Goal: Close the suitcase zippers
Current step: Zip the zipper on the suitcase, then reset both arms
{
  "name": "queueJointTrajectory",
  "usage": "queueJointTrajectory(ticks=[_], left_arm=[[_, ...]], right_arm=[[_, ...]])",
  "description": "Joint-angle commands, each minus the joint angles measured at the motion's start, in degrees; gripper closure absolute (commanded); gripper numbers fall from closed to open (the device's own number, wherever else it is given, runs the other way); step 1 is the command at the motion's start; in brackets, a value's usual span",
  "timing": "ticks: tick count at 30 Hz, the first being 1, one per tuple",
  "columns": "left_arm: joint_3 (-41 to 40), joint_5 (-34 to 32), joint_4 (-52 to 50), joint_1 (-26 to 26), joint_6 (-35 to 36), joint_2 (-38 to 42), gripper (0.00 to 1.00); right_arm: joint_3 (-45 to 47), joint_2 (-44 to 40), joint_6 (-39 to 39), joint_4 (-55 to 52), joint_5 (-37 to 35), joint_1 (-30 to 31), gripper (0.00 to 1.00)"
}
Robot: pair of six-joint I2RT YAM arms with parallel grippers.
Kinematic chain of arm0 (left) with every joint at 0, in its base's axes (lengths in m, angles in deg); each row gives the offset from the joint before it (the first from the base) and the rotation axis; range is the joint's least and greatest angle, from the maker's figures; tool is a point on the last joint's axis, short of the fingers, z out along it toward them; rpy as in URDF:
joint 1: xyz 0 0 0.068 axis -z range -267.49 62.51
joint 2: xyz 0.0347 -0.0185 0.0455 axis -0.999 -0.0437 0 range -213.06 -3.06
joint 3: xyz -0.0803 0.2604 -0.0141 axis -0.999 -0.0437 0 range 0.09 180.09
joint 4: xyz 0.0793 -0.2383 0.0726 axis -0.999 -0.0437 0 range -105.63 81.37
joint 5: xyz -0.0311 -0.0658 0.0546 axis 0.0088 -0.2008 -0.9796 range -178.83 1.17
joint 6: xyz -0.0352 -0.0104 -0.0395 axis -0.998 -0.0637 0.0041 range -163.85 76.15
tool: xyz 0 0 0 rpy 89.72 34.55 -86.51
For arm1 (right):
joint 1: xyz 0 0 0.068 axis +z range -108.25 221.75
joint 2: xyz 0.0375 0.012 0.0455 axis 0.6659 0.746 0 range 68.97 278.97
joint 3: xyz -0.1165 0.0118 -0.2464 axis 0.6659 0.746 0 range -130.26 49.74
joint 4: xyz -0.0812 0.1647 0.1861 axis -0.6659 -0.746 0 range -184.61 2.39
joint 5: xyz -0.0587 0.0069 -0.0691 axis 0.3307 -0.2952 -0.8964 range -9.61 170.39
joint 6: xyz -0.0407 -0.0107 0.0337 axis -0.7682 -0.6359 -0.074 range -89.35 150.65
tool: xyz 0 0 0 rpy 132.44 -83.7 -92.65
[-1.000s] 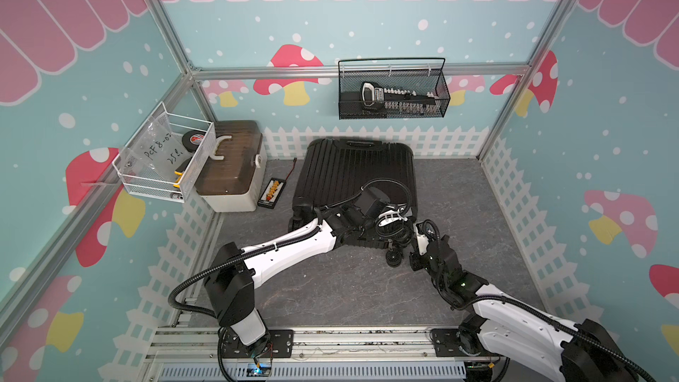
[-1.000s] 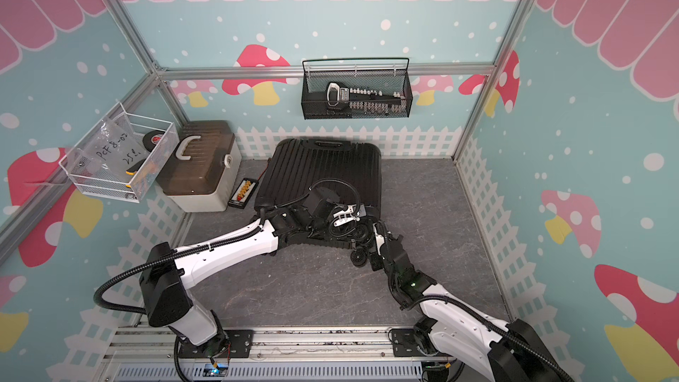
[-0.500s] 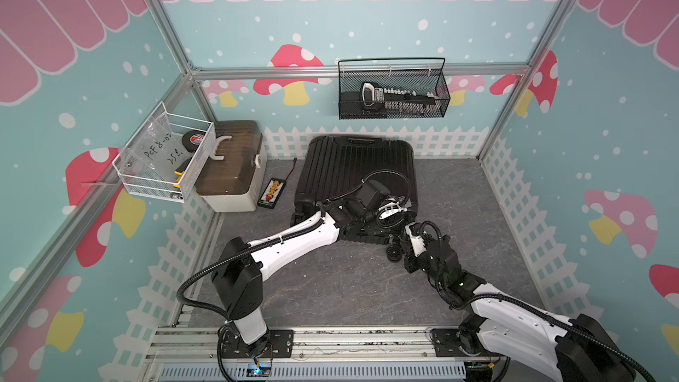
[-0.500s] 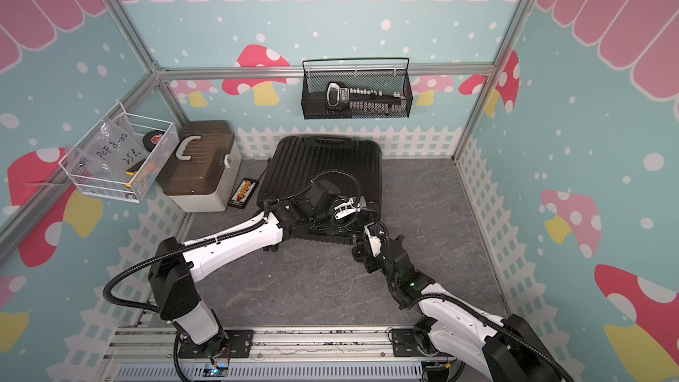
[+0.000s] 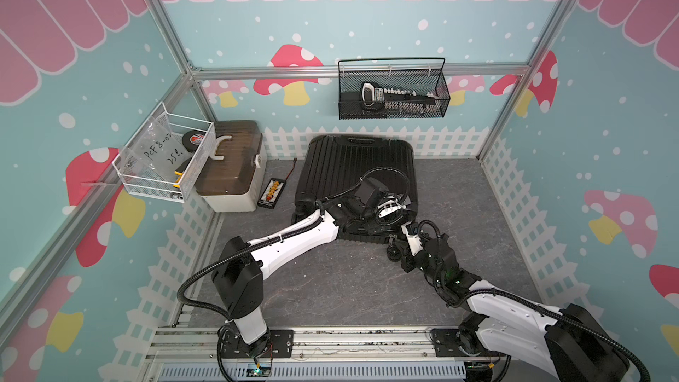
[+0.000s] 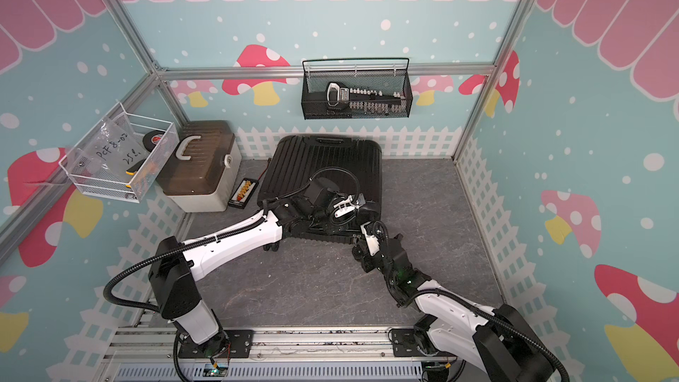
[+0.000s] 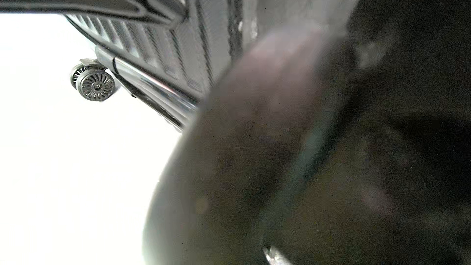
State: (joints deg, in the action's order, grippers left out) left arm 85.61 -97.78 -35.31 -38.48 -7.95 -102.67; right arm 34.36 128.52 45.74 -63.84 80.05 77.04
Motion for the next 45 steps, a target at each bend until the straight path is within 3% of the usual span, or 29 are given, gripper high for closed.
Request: queueJointTrajectory(ticks=[1, 9, 12, 17, 21, 24, 29, 35, 42, 45], left_arm=[[0.7, 6.0, 2.6, -1.3, -5.8, -2.5, 0.06], [3.6, 20.8, 5.3, -0.9, -15.9, 5.0, 0.07], [2.1, 21.0, 9.6, -0.9, -19.6, 8.8, 0.07], [-4.2, 8.3, 19.3, -1.2, -26.0, 15.8, 0.05], [-10.5, -7.5, 26.4, -2.2, -33.2, 21.7, 0.01], [-12.8, -19.2, 25.2, -4.3, -38.2, 25.2, 0.01], [-16.9, -32.1, 16.0, -11.0, -46.4, 30.3, 0.01], [-25.6, -32.8, 3.9, -23.6, -56.3, 38.2, 0.01], [-39.1, -35.1, 4.3, -33.6, -57.8, 42.6, 0.01], [-43.5, -35.1, 6.2, -36.2, -57.1, 42.5, 0.0]], right_arm=[[1.1, -2.1, -0.2, -2.0, 2.2, 1.5, 0.91], [3.2, -8.7, 1.6, -7.5, -9.2, 1.5, 0.66], [4.4, -12.0, 3.1, -9.5, -13.8, 1.5, 0.61], [6.1, -17.4, 6.3, -12.6, -23.2, 1.5, 0.5], [6.2, -19.9, 9.9, -15.3, -30.0, 1.5, 0.46], [5.0, -19.6, 12.6, -17.8, -35.3, 1.5, 0.44], [0.8, -16.1, 14.3, -21.3, -41.1, 1.5, 0.43], [-4.4, -11.1, 14.3, -25.6, -47.7, 1.5, 0.41], [-7.0, -9.7, 11.8, -25.4, -49.8, -0.9, 0.41], [-7.5, -10.6, 9.9, -24.4, -47.2, -4.2, 0.41]])
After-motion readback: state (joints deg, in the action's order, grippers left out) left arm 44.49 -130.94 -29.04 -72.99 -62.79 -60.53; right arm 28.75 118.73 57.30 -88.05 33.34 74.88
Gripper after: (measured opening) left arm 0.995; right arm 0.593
